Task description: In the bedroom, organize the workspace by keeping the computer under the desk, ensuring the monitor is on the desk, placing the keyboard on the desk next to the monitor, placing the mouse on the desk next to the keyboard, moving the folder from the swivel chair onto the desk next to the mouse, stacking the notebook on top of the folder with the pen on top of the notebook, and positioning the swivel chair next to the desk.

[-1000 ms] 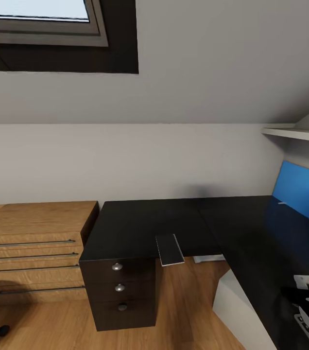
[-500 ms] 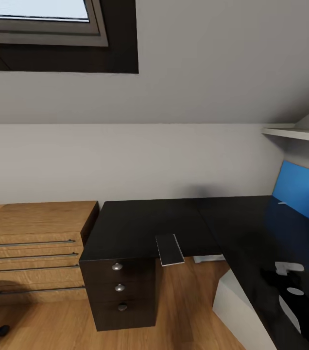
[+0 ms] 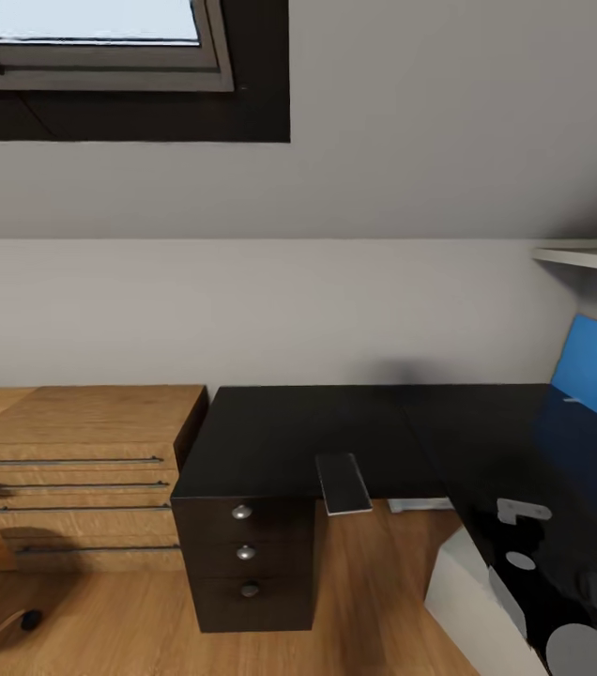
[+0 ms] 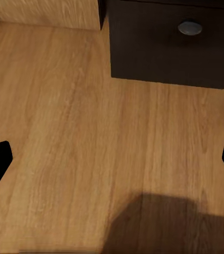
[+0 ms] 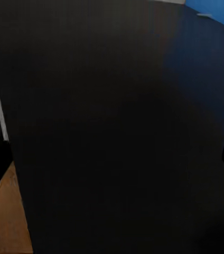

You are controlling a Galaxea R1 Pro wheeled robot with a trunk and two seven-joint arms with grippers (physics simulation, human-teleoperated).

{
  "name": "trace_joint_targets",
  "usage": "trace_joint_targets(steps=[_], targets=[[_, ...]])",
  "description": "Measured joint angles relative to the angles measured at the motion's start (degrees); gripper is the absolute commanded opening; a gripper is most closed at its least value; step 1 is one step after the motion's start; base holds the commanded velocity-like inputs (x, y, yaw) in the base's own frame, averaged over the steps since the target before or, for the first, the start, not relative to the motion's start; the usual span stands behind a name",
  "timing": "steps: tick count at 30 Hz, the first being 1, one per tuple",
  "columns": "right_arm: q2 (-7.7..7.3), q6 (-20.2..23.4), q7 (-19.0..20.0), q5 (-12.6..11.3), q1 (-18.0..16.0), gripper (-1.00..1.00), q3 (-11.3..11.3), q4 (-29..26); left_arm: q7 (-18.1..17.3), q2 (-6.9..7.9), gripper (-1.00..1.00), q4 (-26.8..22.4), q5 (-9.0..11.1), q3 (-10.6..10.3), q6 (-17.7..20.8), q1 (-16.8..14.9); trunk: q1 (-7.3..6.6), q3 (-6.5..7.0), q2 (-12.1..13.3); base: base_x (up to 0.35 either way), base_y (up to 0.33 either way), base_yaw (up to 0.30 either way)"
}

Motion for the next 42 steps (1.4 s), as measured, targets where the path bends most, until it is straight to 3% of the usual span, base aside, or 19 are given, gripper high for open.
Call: trace_joint_targets(steps=[5, 11, 12, 13, 17, 19, 21, 25, 29, 35, 42], targets=[[2.19, -0.4, -0.4, 0.7, 0.1, 1.00, 0.2, 0.0, 0.0, 0.00, 1.00, 0.1, 0.0, 0.0, 0.0, 0.0, 0.00, 0.00, 0.0, 0.000, 0.000, 0.277], [5.42, -0.5, -0.4, 3.9, 0.3, 1.00, 0.3, 0.3, 0.0, -0.07, 1.00, 0.7, -0.1, 0.0, 0.0, 0.0, 0.00, 0.00, 0.0, 0.000, 0.000, 0.278], [8.38, -0.5, -0.5, 6.5, 0.4, 1.00, 0.4, 0.6, 0.0, 0.06, 1.00, 0.9, -0.1, 0.1, -0.9, 0.0, 0.00, 0.00, 0.0, 0.000, 0.000, 0.278], [9.87, -0.5, -0.9, 7.4, 0.5, 1.00, 0.4, 0.6, 0.0, 0.10, 1.00, 1.0, 0.0, 0.1, -1.8, 0.0, 0.00, 0.00, 0.0, 0.000, 0.000, 0.278], [12.63, -0.6, -2.6, 8.5, 1.2, 1.00, 0.5, 1.8, 0.0, 0.12, 1.00, 1.0, 0.0, 0.1, -3.4, 0.0, 0.00, 0.00, 0.0, 0.000, 0.000, 0.278], [15.25, -1.6, -3.6, 9.5, 1.7, 1.00, 0.7, 6.5, 0.1, 0.17, 1.00, 1.0, 0.1, 0.3, -4.2, 0.0, 0.00, -0.01, 0.0, 0.000, 0.000, 0.278], [16.38, -3.9, -3.7, 10.0, 1.7, 1.00, 0.7, 9.4, 0.1, 0.22, 1.00, 1.0, 0.1, 1.2, -4.4, 0.0, 0.00, -0.01, 0.0, 0.000, 0.000, 0.273], [17.21, -8.1, -3.8, 10.3, 1.8, 1.00, 0.7, 14.4, 0.0, 0.11, 1.00, 1.0, 0.1, 3.4, -4.5, 0.0, 0.00, -0.11, 0.0, 0.000, 0.000, 0.215], [17.60, -16.1, -3.6, 10.5, 1.8, 1.00, 0.6, 23.8, 0.1, -0.09, 1.00, 1.0, 0.1, 5.0, -4.6, 0.0, 0.00, -0.17, 0.0, 0.000, 0.000, 0.056], [17.22, -19.9, -3.4, 10.5, 3.2, 1.00, 0.6, 26.6, 0.1, -0.11, 1.00, 1.0, 0.2, 5.3, -4.6, 0.0, 0.00, -0.20, 0.0, 0.000, 0.000, 0.015], [16.43, -20.7, -2.8, 10.5, 4.0, 1.00, 0.7, 27.1, 0.1, -0.15, 1.00, 1.0, 0.2, 5.3, -4.6, 0.0, 0.00, -0.20, 0.0, 0.000, 0.000, 0.001]])
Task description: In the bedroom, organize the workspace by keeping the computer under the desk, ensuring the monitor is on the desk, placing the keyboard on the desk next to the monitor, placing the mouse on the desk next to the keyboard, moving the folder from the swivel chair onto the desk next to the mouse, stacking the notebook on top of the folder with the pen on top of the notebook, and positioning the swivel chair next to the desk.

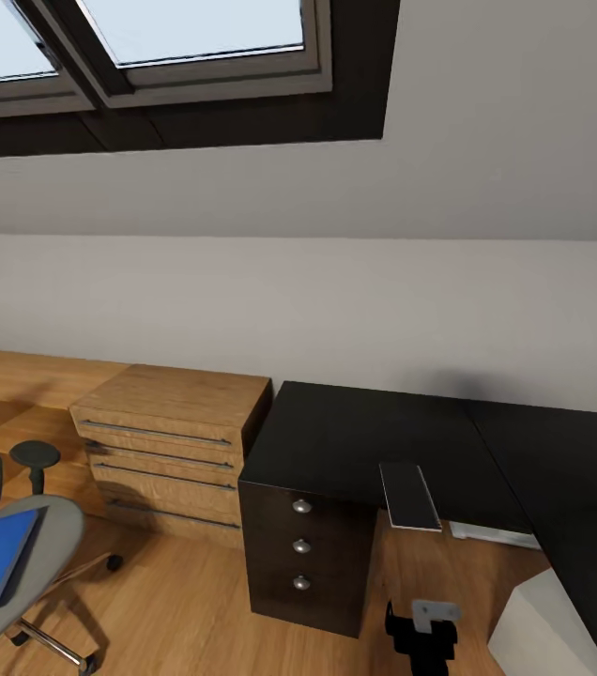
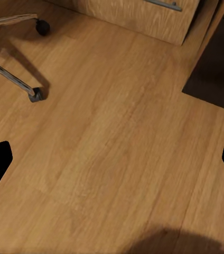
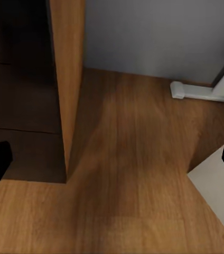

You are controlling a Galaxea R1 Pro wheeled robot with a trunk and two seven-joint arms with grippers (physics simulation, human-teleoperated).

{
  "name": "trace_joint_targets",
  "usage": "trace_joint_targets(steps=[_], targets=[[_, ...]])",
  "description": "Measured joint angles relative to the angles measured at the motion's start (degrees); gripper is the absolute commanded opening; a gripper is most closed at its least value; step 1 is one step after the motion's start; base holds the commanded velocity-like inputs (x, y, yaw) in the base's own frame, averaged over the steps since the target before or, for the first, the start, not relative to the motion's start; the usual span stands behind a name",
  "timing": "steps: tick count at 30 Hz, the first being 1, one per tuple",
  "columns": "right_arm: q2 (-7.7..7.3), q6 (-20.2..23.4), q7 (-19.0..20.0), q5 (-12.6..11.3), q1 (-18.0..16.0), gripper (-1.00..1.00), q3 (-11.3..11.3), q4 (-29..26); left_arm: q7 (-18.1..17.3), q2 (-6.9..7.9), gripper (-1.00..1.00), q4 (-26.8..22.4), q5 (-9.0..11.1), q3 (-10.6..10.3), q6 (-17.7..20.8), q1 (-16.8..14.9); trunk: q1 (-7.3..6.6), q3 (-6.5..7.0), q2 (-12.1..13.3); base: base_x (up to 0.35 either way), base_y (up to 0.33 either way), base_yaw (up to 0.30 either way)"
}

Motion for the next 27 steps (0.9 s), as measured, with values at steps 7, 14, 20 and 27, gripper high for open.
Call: trace_joint_targets(steps=[7, 14, 20, 27], targets=[[0.16, -0.2, 1.7, -0.4, 0.1, 1.00, -0.1, 0.2, -0.1, -0.31, 1.00, 0.1, -0.1, -0.1, 0.0, 0.0, 0.01, 0.00, 0.0, -0.097, 0.053, 0.000], [0.29, -3.4, 1.7, -0.5, 0.1, 1.00, -0.1, 0.2, 0.0, -0.36, 1.00, 0.1, -0.1, -0.1, 0.0, 0.0, 0.00, 0.00, 0.0, -0.095, 0.070, 0.055], [0.61, -4.3, 1.6, -0.4, 0.6, 1.00, -0.1, 0.2, -0.1, -0.38, 1.00, 0.2, -0.2, -0.1, 0.1, 0.0, 0.02, -0.01, 0.0, -0.080, 0.059, 0.269], [1.54, -10.3, 1.3, 0.0, 2.3, 1.00, 0.0, 0.2, -0.1, -0.38, 1.00, 0.1, -0.2, -0.1, 0.2, 0.0, 0.03, -0.14, 0.0, -0.238, 0.171, 0.276]])
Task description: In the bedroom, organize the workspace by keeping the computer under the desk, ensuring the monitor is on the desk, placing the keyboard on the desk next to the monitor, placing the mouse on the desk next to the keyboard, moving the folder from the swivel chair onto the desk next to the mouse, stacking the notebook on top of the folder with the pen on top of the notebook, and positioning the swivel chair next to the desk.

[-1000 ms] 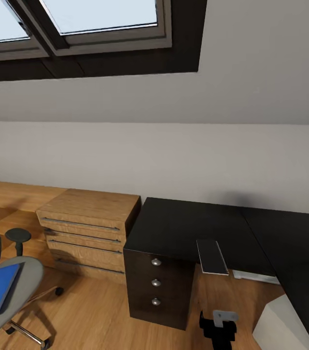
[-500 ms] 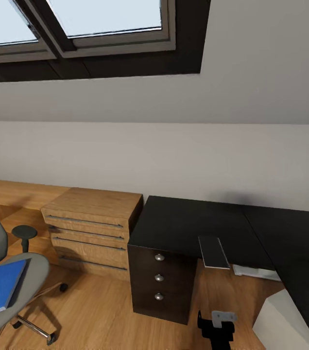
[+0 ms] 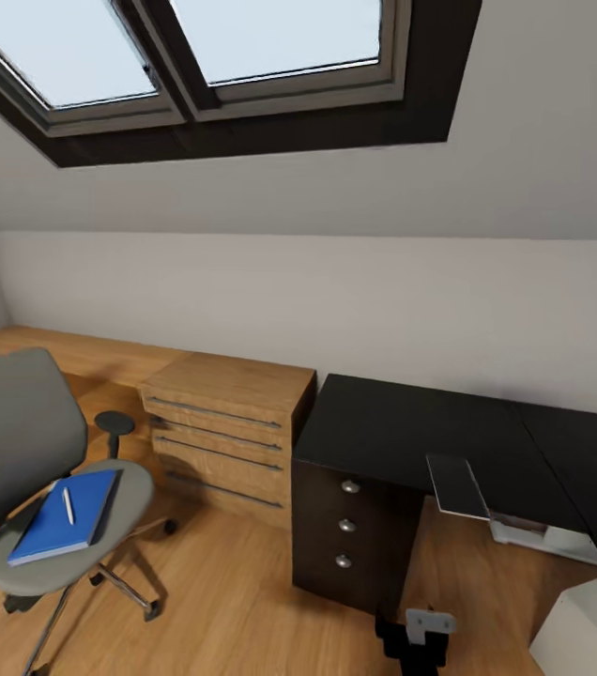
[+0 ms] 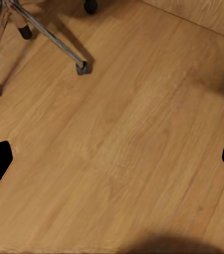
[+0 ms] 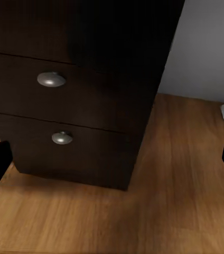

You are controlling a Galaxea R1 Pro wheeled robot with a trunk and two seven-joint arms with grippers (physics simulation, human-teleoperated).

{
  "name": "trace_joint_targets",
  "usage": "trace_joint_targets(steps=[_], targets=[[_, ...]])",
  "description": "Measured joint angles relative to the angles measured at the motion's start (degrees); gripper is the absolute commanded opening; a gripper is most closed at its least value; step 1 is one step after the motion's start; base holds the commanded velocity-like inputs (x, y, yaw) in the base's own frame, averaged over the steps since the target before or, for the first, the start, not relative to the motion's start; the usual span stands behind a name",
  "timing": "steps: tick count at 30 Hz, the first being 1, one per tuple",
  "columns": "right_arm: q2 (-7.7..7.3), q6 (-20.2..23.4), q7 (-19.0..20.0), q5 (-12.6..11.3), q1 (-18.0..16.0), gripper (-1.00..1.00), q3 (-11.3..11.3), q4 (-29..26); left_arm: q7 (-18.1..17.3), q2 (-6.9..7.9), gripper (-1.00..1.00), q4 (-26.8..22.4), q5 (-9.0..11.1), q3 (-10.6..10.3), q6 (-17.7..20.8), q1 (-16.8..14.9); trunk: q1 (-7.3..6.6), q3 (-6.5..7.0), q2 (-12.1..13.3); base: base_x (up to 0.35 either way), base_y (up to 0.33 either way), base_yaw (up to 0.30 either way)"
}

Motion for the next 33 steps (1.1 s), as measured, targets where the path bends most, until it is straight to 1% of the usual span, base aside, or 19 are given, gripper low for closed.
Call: trace_joint_targets(steps=[4, 8, 11, 19, 24, 33], targets=[[0.48, -4.0, -0.1, 0.0, 0.7, 1.00, 0.0, 0.0, 0.0, -0.03, 1.00, 0.4, 0.0, 0.0, 0.1, 0.0, 0.01, -0.05, 0.0, -0.304, 0.099, 0.277], [1.04, -6.6, -0.2, 0.0, 1.1, 1.00, 0.0, 0.0, 0.0, -0.30, 1.00, 0.7, 0.0, -0.1, 0.1, 0.0, 0.01, -0.05, 0.0, -0.317, 0.020, 0.280], [1.29, -8.6, -0.6, 0.0, 1.6, 1.00, 0.0, 0.0, 0.0, -0.69, 1.00, 0.8, 0.0, -0.1, 0.1, 0.0, -0.01, -0.06, 0.0, -0.182, 0.005, 0.283], [1.55, -10.3, -1.1, -0.1, 1.8, 1.00, 0.0, 0.0, 0.0, -0.92, 1.00, 1.4, 0.0, -0.1, 0.0, 0.0, -0.03, -0.06, 0.0, -0.030, 0.001, 0.286], [1.62, -12.8, -1.1, -0.3, 1.9, 1.00, 0.0, 0.0, 0.0, -1.01, 1.00, 1.5, 0.0, -0.1, -0.1, 0.0, -0.03, -0.06, 0.0, -0.001, 0.000, 0.287], [1.53, -13.1, -1.1, -0.1, 1.9, 1.00, -0.1, 0.0, 0.0, -1.02, 1.00, 1.6, 0.0, -0.1, -0.1, 0.0, -0.03, -0.17, 0.0, 0.000, 0.000, 0.291]])
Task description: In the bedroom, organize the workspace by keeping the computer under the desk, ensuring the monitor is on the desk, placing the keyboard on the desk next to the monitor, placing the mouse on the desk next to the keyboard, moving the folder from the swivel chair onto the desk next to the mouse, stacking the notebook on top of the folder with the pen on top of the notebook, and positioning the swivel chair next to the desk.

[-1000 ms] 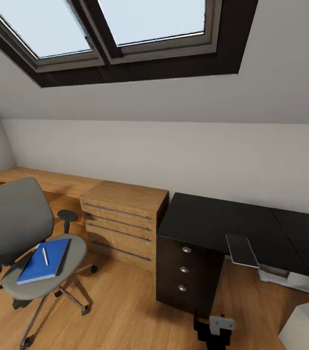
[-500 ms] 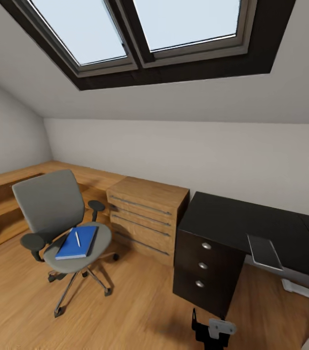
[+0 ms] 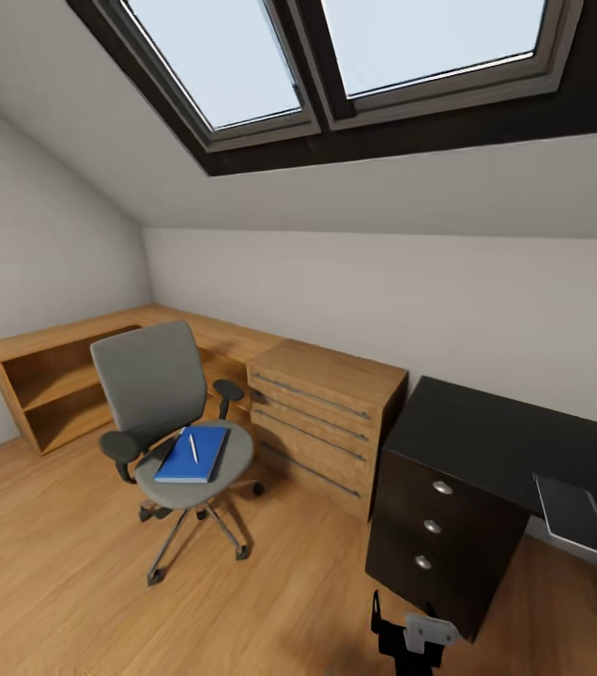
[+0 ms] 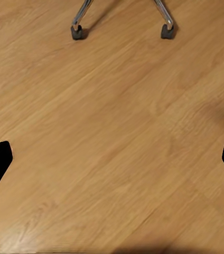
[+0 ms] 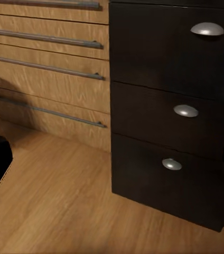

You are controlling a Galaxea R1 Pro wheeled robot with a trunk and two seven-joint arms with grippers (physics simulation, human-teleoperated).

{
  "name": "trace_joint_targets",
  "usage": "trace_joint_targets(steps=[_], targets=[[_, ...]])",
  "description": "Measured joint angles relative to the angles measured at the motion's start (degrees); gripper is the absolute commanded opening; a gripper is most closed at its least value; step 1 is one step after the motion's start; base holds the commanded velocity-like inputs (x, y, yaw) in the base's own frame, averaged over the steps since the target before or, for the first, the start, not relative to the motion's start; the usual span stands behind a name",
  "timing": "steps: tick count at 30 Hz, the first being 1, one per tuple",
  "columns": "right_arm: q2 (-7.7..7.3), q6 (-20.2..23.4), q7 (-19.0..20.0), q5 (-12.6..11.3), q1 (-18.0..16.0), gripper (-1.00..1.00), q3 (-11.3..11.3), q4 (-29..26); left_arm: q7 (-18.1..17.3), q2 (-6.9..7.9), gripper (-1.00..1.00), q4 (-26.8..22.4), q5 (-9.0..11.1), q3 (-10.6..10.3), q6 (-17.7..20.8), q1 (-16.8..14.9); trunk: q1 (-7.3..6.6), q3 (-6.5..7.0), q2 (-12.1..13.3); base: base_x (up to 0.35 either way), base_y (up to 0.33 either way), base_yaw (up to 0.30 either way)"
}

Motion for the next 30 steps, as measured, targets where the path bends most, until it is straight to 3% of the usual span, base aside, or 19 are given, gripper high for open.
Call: trace_joint_targets(steps=[30], targets=[[0.03, 0.2, 0.1, 0.1, 0.0, 1.00, 0.0, 0.0, 0.0, 0.00, 1.00, 0.0, 0.1, 0.0, 0.0, 0.0, 0.00, -0.72, 0.0, 0.000, 0.000, 0.290]])
